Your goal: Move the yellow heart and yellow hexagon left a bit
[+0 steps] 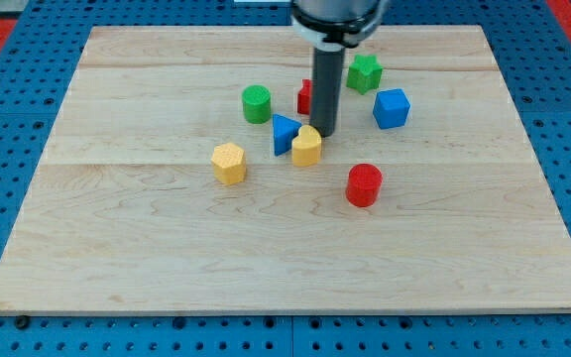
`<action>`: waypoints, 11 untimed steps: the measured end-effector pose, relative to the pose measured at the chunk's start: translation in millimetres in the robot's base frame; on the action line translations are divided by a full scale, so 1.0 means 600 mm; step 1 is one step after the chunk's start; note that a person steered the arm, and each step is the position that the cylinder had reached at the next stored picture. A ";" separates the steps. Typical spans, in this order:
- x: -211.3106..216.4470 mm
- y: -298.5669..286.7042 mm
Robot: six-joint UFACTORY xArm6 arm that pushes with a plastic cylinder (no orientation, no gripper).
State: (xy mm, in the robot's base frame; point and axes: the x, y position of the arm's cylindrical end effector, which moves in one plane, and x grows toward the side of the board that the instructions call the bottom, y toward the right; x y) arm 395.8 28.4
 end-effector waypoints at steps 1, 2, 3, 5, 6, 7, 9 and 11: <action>0.028 -0.047; 0.036 -0.034; 0.066 0.021; 0.103 -0.021; 0.097 -0.086; 0.097 -0.130; 0.039 -0.169; 0.011 -0.187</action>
